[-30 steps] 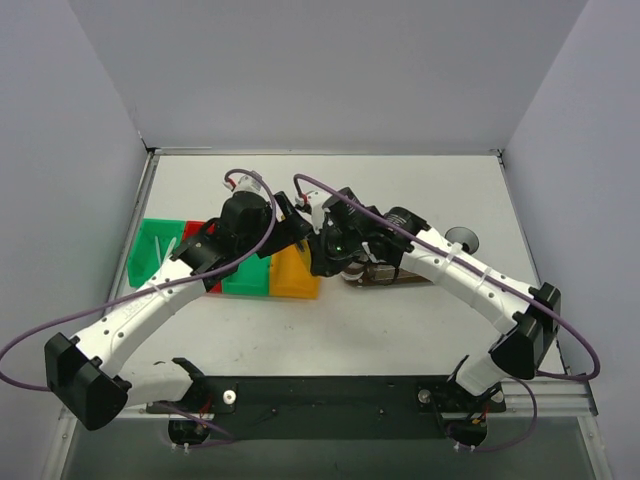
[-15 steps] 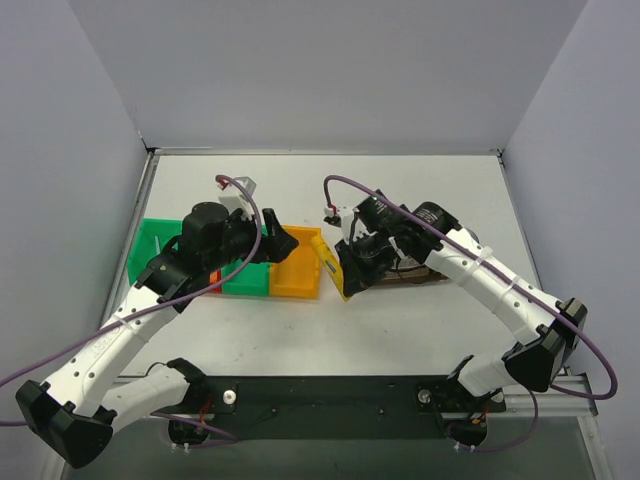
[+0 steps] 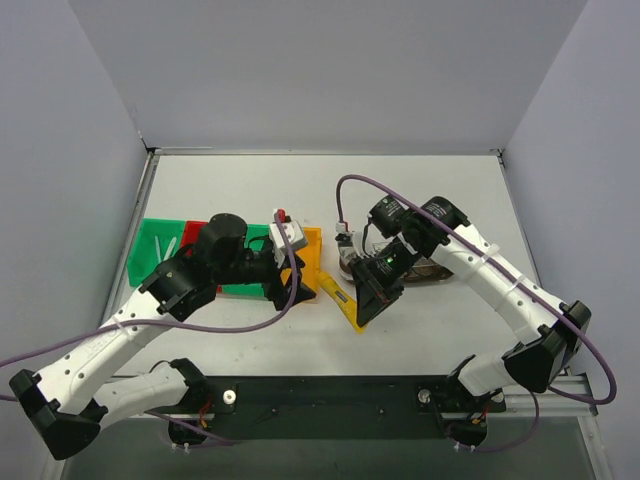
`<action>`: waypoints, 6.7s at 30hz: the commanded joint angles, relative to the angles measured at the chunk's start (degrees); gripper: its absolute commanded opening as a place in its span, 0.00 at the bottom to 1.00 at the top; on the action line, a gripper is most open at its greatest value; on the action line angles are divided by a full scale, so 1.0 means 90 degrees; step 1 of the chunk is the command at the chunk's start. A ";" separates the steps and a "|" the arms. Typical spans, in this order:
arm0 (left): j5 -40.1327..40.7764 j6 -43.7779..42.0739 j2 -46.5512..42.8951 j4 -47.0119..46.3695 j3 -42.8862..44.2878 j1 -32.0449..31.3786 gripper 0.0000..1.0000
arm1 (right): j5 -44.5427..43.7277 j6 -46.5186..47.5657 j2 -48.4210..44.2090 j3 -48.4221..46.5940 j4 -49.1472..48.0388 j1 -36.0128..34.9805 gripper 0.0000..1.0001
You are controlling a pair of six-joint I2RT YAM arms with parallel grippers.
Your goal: Prepare toiletry sets of a toothbrush and toothpaste on the tray
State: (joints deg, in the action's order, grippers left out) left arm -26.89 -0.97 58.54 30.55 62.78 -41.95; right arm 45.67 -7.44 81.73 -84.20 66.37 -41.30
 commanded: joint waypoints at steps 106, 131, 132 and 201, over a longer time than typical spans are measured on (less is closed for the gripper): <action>0.3496 0.1934 0.0439 -0.2163 -0.0960 -0.2633 0.26 | -0.1177 -0.1556 -0.0722 0.0069 -0.1739 0.0546 0.00; 0.4306 0.3614 0.0194 -0.1246 -0.0296 -0.0574 0.86 | -0.3725 -0.0199 -0.1348 -0.0918 -0.0831 0.2577 0.00; 0.4316 0.3643 0.0194 -0.1236 -0.0296 -0.0418 0.86 | -0.3862 -0.0102 -0.1260 -0.0917 -0.0831 0.2664 0.00; 0.3809 0.4327 0.0399 -0.1245 -0.0570 0.0863 0.84 | -0.4303 0.1198 -0.0351 0.0372 -0.2374 0.3495 0.00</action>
State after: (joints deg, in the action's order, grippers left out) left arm 8.29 37.34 61.87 21.30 56.97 -34.70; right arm 7.44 2.63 77.82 -81.01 45.93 -9.78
